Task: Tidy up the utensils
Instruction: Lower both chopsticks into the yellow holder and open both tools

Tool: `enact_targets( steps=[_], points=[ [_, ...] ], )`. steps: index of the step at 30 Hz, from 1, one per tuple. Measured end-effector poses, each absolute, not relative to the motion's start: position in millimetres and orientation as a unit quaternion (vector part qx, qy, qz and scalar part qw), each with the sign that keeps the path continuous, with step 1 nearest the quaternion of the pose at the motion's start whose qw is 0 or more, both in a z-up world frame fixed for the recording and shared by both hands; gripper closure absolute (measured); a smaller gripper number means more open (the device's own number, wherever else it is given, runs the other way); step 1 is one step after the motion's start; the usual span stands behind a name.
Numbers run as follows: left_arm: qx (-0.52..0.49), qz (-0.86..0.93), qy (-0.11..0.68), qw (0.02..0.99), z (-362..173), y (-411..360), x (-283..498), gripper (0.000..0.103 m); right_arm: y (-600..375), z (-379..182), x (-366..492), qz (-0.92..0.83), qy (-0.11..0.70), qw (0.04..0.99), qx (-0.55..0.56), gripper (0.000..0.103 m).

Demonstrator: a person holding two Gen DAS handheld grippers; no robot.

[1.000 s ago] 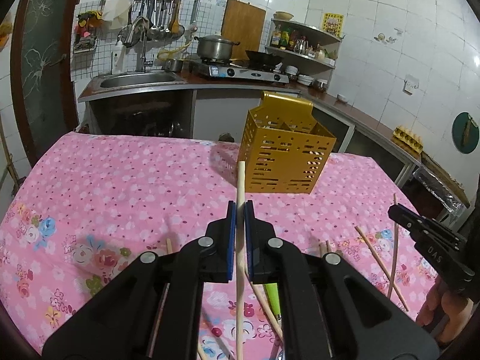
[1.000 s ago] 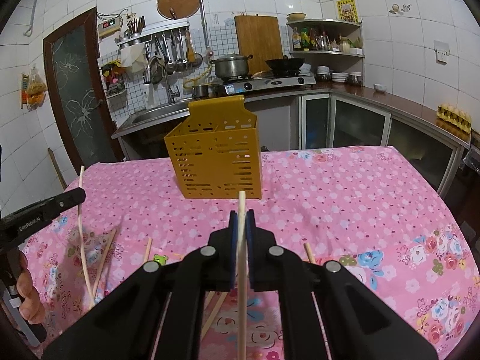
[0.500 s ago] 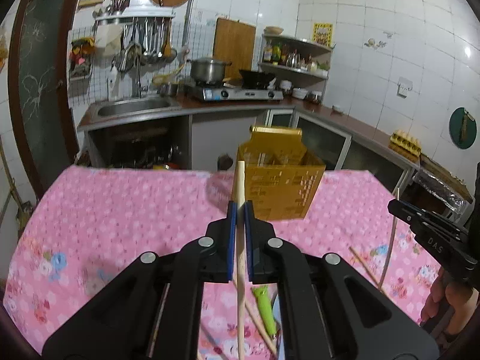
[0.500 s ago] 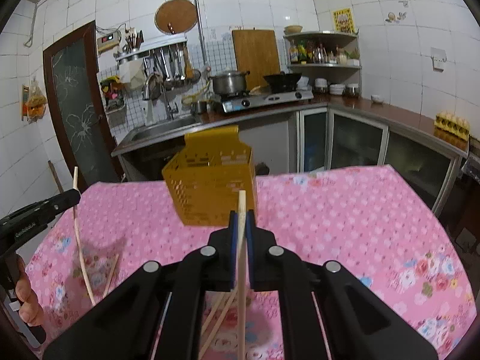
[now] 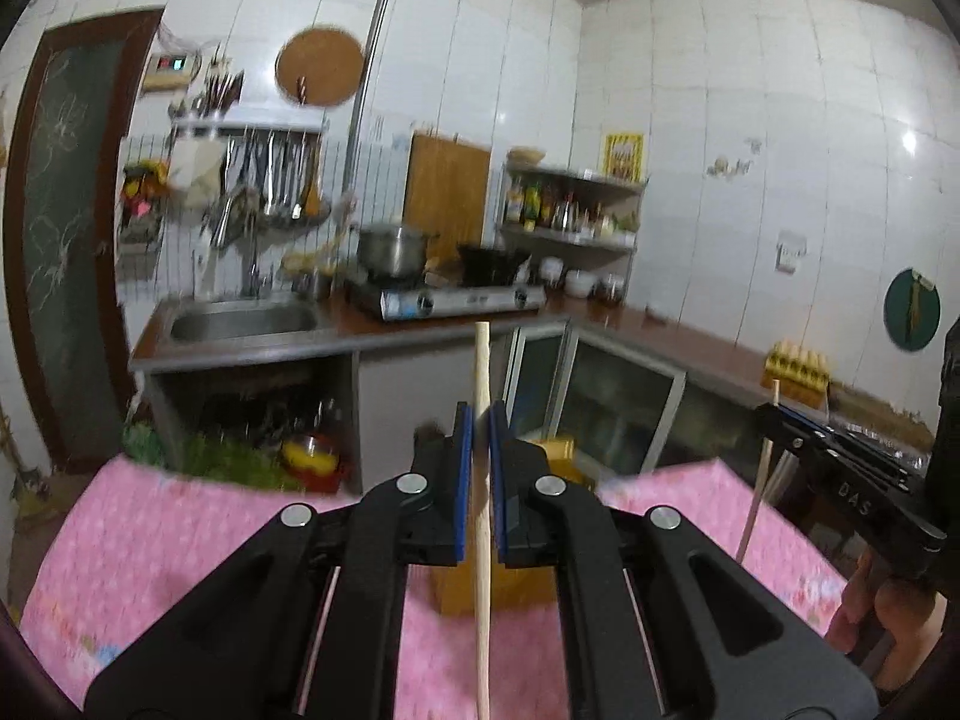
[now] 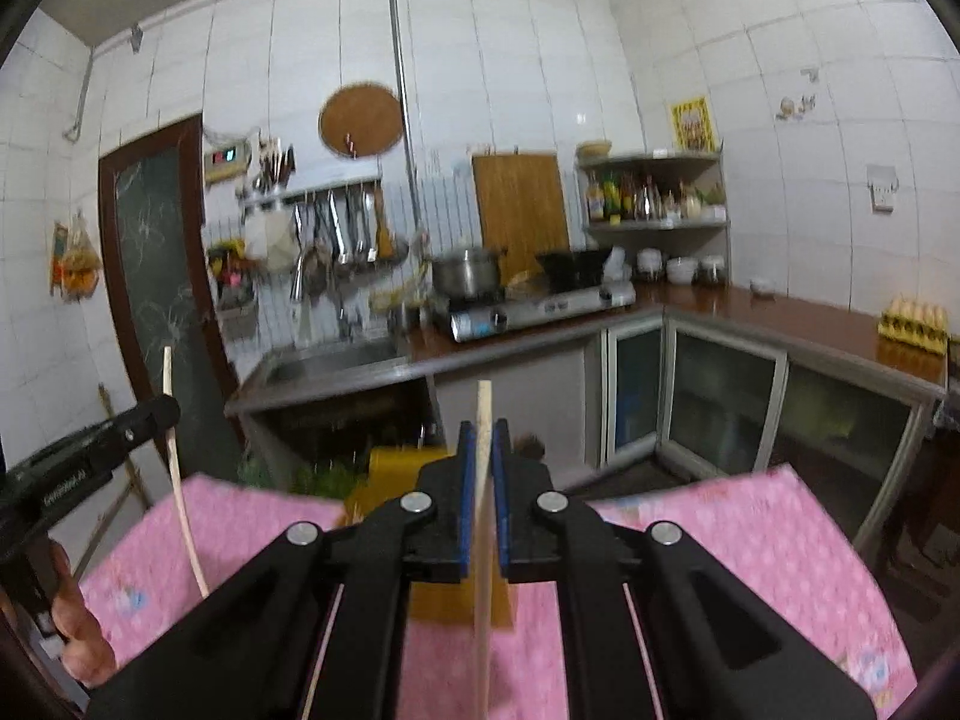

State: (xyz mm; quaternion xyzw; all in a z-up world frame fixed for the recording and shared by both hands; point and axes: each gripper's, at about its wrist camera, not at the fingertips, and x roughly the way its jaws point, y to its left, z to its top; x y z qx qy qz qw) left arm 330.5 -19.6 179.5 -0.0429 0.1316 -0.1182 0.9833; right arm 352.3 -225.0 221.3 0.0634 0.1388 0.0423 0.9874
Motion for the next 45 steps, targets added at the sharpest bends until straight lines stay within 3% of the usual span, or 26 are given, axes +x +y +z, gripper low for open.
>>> enact_targets(
  steps=[8,14,30,45],
  points=[
    [-0.057,-0.102,0.064,0.991,212.6,-44.7,400.7,0.099,-207.2,256.6,413.5,0.041,0.057,0.996,0.058,0.097],
    [-0.045,-0.083,0.058,0.994,190.6,-58.3,447.9,0.099,-201.6,241.0,454.0,0.034,0.037,0.997,0.062,0.097],
    [-0.028,-0.095,0.124,0.987,91.4,-56.4,469.0,0.099,-204.3,129.2,485.8,0.065,0.121,0.989,0.061,0.097],
    [-0.009,-0.089,0.165,0.982,66.8,-58.5,475.7,0.097,-214.3,112.6,489.9,0.069,0.157,0.983,0.066,0.096]
  ],
)
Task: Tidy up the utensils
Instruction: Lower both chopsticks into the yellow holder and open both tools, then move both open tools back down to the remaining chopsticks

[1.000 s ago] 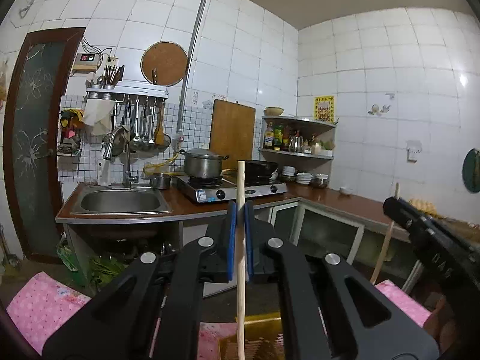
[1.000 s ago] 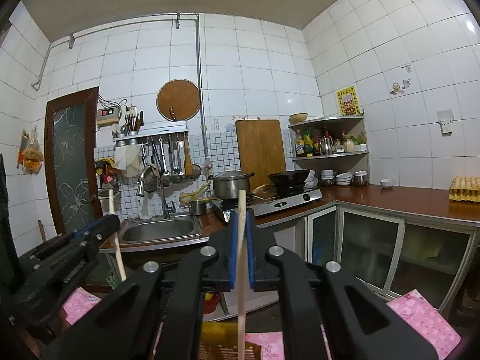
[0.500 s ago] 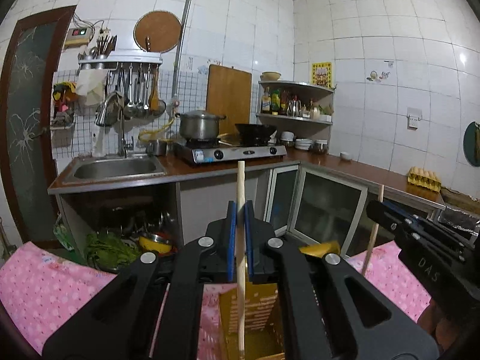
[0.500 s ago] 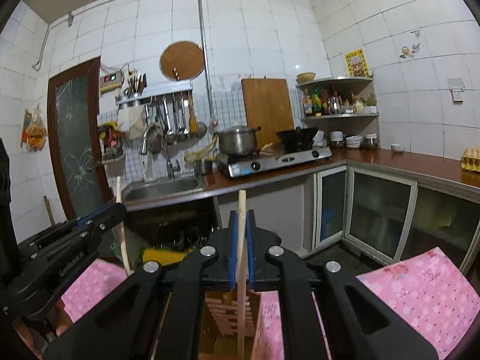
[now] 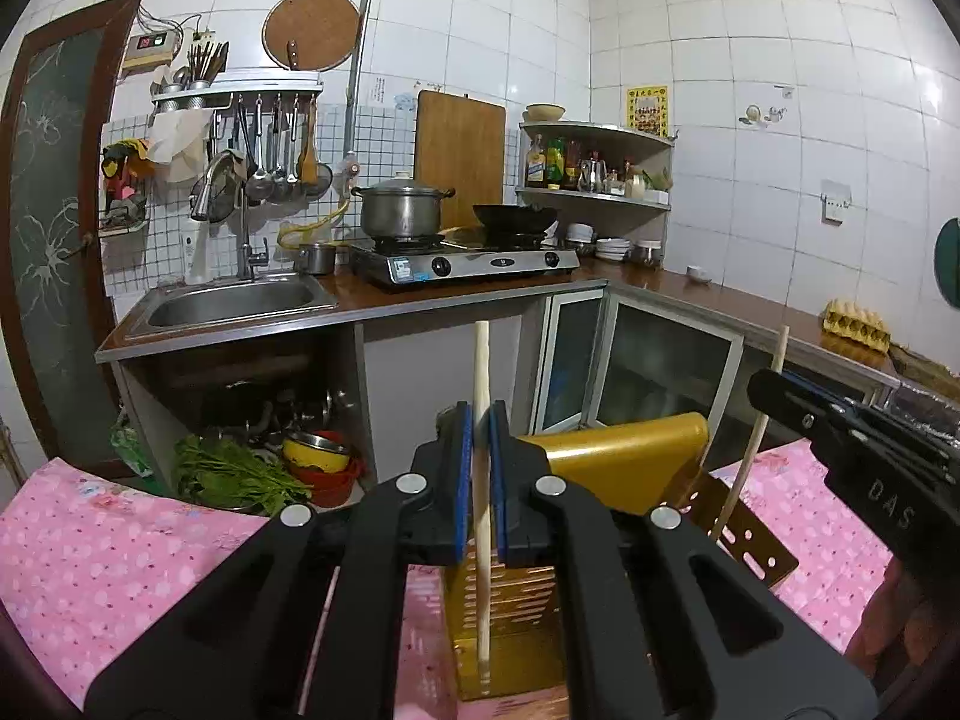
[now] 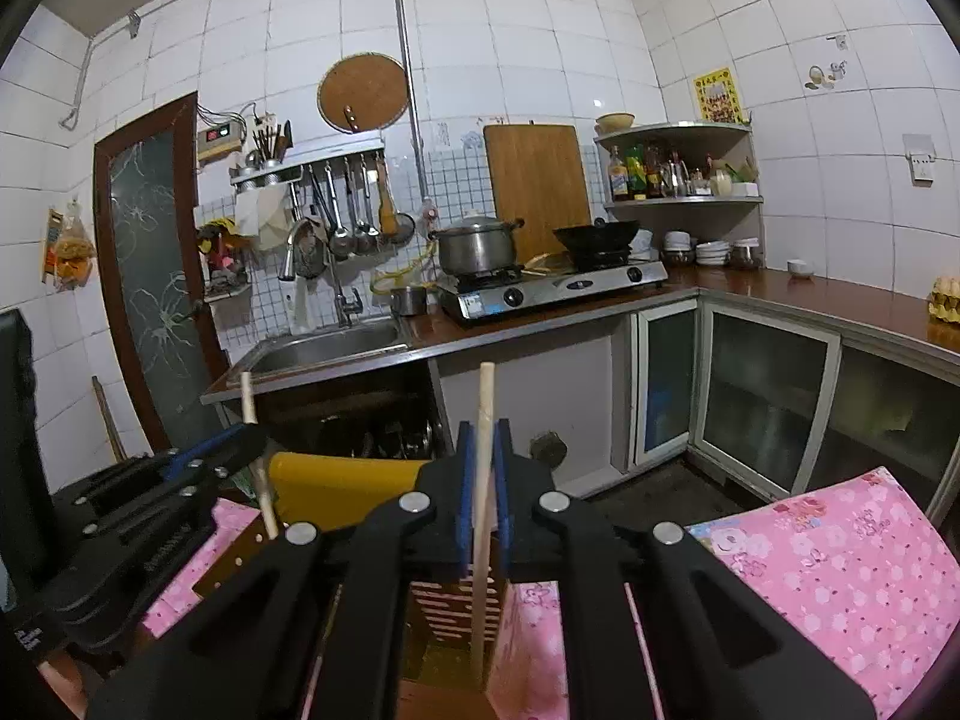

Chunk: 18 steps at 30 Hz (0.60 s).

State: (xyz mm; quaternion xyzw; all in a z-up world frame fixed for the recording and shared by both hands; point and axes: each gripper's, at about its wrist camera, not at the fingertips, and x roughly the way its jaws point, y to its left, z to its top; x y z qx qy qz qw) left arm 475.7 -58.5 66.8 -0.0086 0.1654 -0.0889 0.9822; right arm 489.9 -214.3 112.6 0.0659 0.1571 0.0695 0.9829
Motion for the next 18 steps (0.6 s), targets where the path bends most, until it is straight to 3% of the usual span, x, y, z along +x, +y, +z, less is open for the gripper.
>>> enact_targets(
  steps=[1,3,4,5,8,10,12,18],
  points=[
    [-0.006,-0.090,0.168,0.982,68.7,-57.3,473.8,0.095,-215.6,112.6,490.1,0.069,0.162,0.982,0.067,0.095],
    [-0.009,-0.093,0.170,0.981,72.5,-55.7,468.8,0.076,-215.8,113.1,490.0,0.067,0.170,0.981,0.069,0.081],
    [-0.011,-0.093,0.170,0.981,75.3,-54.4,465.8,0.071,-217.3,114.1,488.6,0.063,0.173,0.980,0.069,0.066],
    [-0.012,-0.093,0.169,0.981,79.9,-51.8,461.2,0.068,-217.5,115.4,487.7,0.062,0.173,0.981,0.068,0.061],
    [-0.013,-0.095,0.175,0.980,87.8,-47.7,452.8,0.068,-220.8,121.3,485.1,0.054,0.182,0.980,0.065,0.061],
    [-0.017,-0.093,0.182,0.979,92.9,-42.3,446.1,0.059,-225.8,127.0,478.7,0.049,0.185,0.979,0.066,0.061],
    [-0.016,-0.082,0.181,0.980,99.7,-33.8,433.4,0.041,-230.4,134.8,466.7,0.045,0.185,0.980,0.062,0.061],
    [-0.044,-0.064,0.209,0.975,104.6,6.2,386.0,0.019,-248.7,146.7,417.9,0.023,0.211,0.976,0.055,0.052]
  ],
)
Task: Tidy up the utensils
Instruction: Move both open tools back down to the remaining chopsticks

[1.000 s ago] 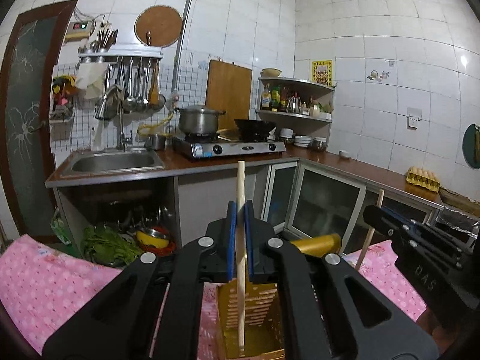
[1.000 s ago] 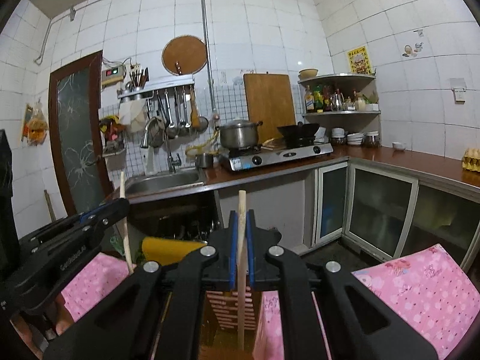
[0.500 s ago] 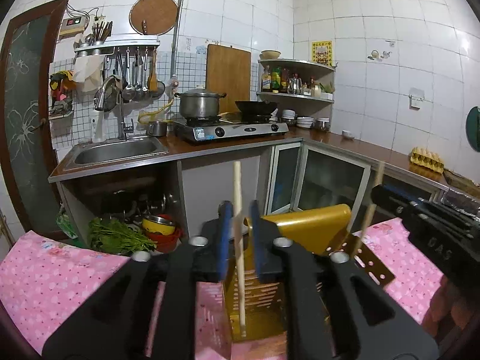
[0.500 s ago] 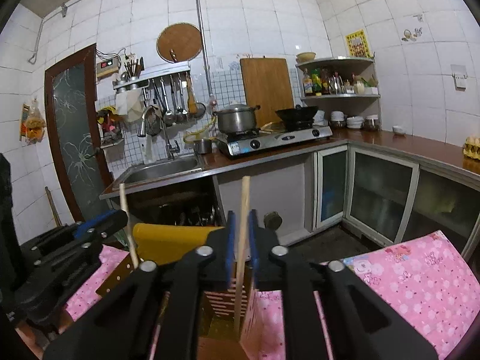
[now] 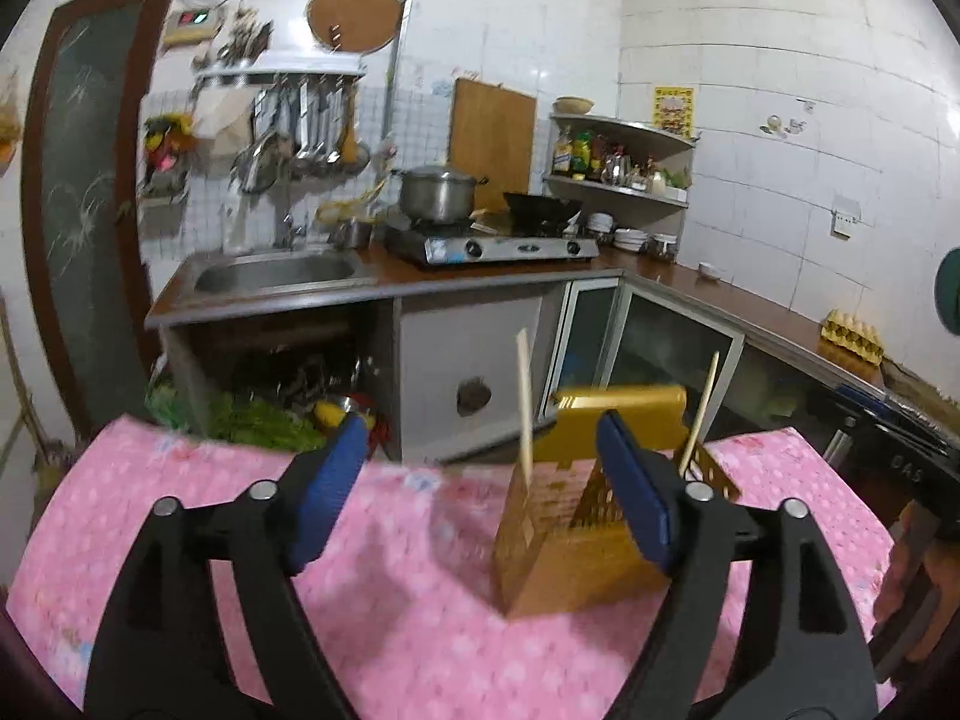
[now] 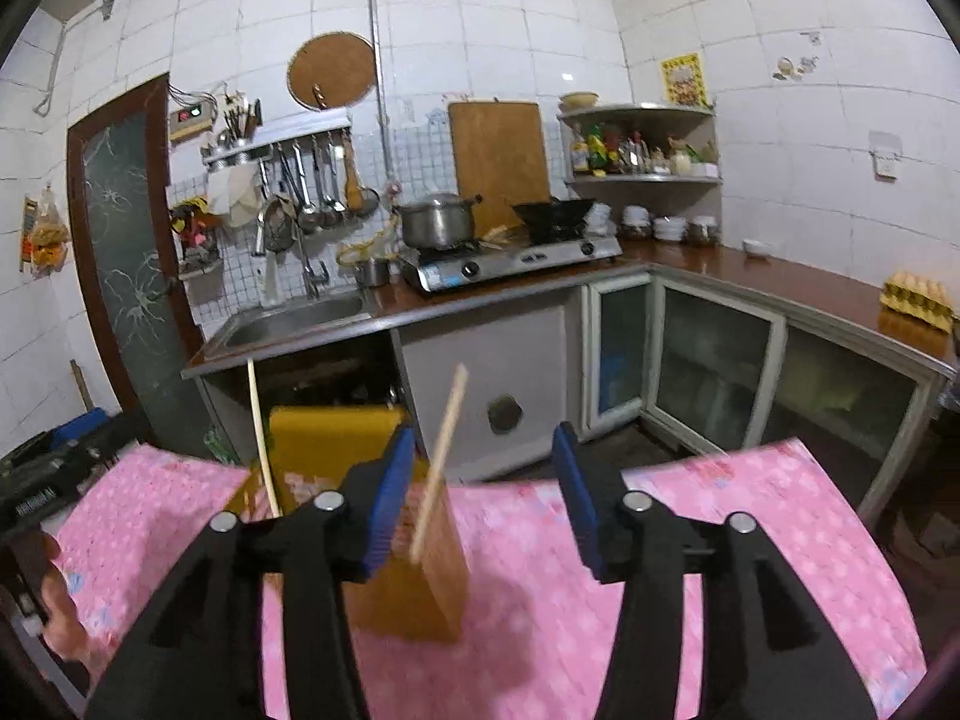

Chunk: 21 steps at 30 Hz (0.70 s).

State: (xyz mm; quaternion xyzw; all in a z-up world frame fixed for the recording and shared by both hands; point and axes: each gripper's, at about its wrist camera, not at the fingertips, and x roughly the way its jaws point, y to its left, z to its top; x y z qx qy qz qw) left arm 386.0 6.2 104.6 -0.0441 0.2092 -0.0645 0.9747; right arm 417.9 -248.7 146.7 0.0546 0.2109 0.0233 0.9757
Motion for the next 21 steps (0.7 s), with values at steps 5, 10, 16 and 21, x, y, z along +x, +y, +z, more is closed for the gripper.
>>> enact_targets(
  steps=[5,10,16,21],
  points=[
    [-0.049,-0.042,0.234,0.970,86.7,31.4,337.8,0.006,-260.6,124.8,366.0,0.005,0.247,0.969,0.019,0.046],
    [-0.055,-0.038,0.289,0.955,55.3,47.6,303.0,0.005,-272.8,89.1,330.2,-0.007,0.295,0.955,0.026,0.045],
    [-0.060,-0.033,0.363,0.929,14.0,57.1,286.9,0.005,-276.0,47.6,311.0,-0.013,0.342,0.939,0.036,0.035],
    [-0.057,-0.028,0.391,0.918,-13.6,58.3,288.5,0.005,-268.5,23.6,313.2,-0.016,0.369,0.929,0.022,0.035]
  ],
)
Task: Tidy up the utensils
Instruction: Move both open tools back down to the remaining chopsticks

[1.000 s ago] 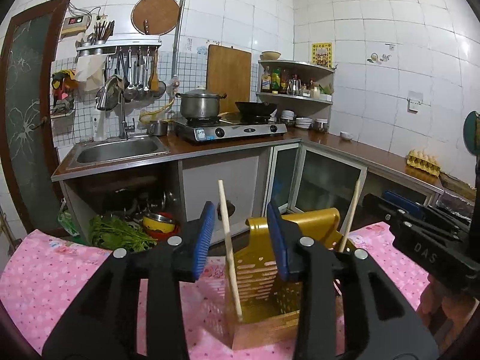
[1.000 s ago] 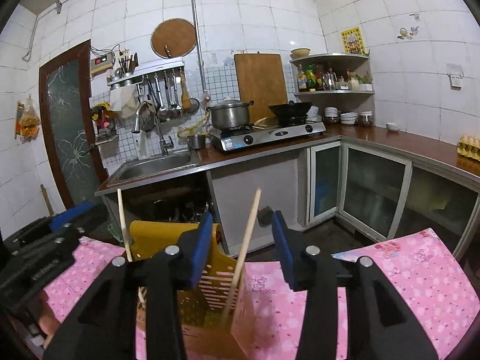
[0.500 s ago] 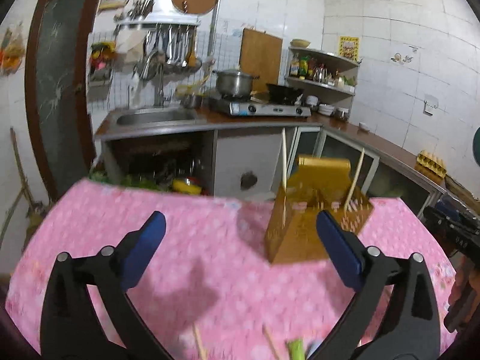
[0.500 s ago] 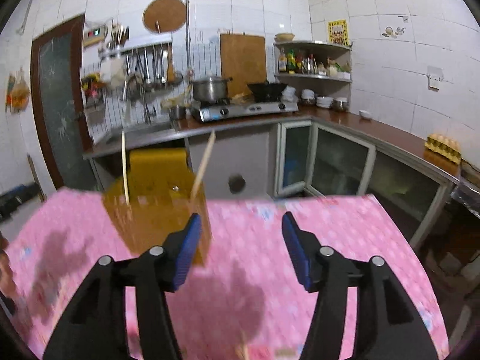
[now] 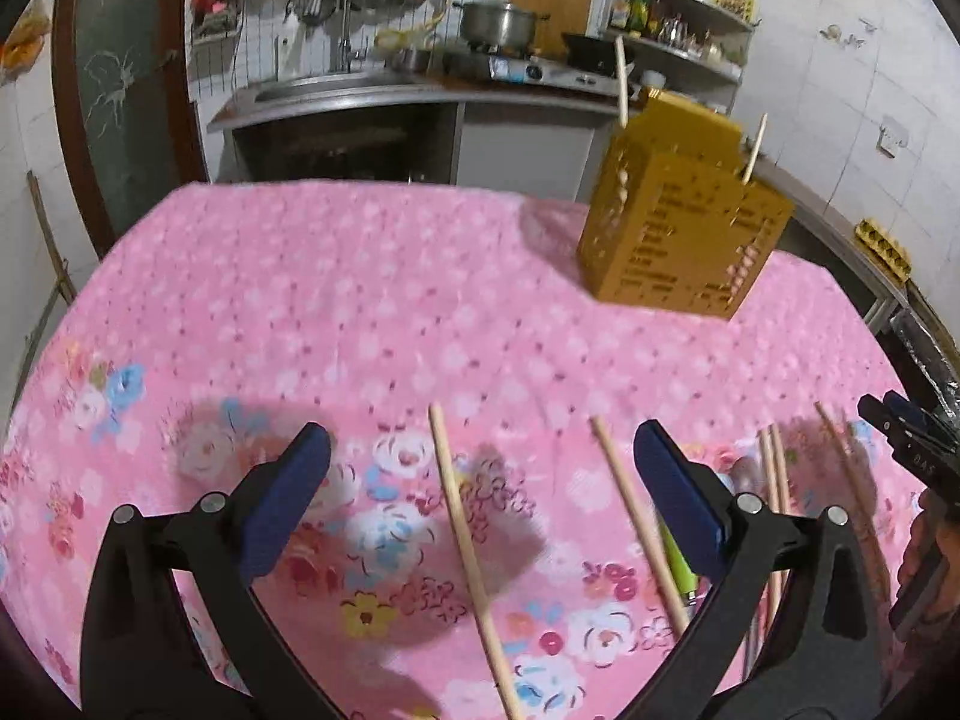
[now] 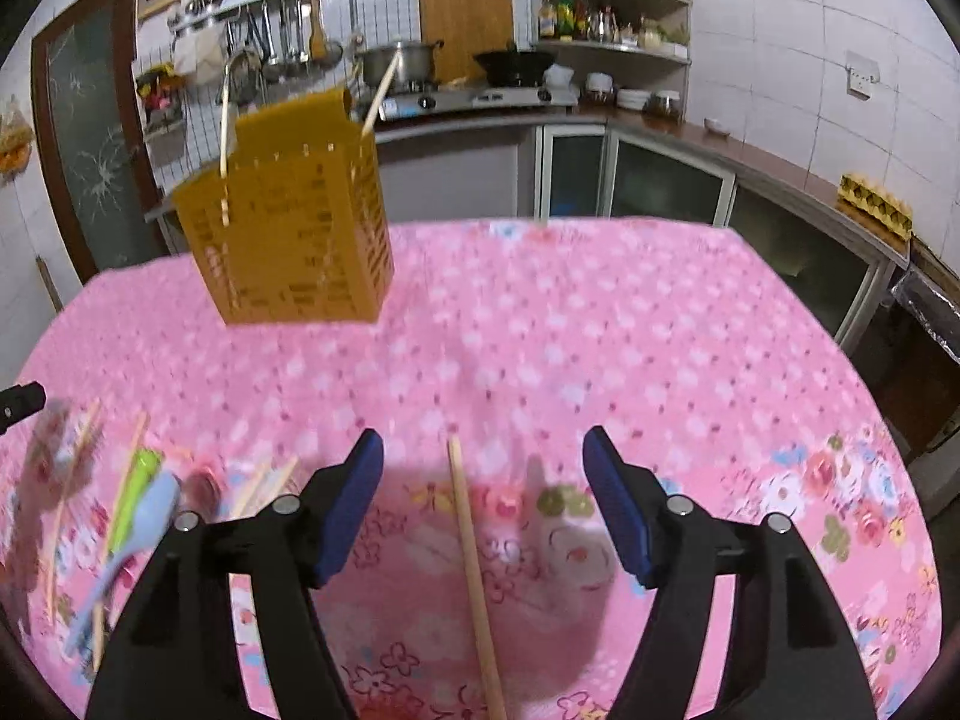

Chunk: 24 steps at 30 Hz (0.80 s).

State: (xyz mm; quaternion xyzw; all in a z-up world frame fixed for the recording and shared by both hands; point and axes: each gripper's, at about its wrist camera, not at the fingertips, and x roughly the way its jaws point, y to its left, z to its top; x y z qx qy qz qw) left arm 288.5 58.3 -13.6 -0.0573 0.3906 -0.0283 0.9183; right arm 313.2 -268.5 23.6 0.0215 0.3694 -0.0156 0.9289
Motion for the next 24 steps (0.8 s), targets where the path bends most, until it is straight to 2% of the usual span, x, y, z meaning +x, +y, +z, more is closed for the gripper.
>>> enact_targets(
  steps=[13,17,19,21,24],
  points=[
    [-0.019,-0.001,0.441,0.897,-52.7,54.0,308.1,0.005,-265.4,-5.4,328.8,-0.024,0.414,0.910,0.003,0.036],
    [-0.027,-0.013,0.453,0.891,-58.3,56.1,312.1,0.006,-265.5,-9.9,335.4,-0.022,0.430,0.903,0.005,0.049],
    [-0.033,-0.015,0.457,0.889,-59.8,57.4,314.0,0.010,-266.7,-10.1,336.1,-0.022,0.430,0.902,0.009,0.052],
    [-0.035,-0.013,0.462,0.886,-60.9,58.3,316.0,0.023,-266.7,-10.5,337.6,-0.019,0.432,0.902,0.011,0.057],
    [-0.025,-0.008,0.460,0.887,-61.4,55.8,315.5,0.033,-265.0,-10.3,340.3,-0.018,0.433,0.901,0.011,0.064]
  ],
)
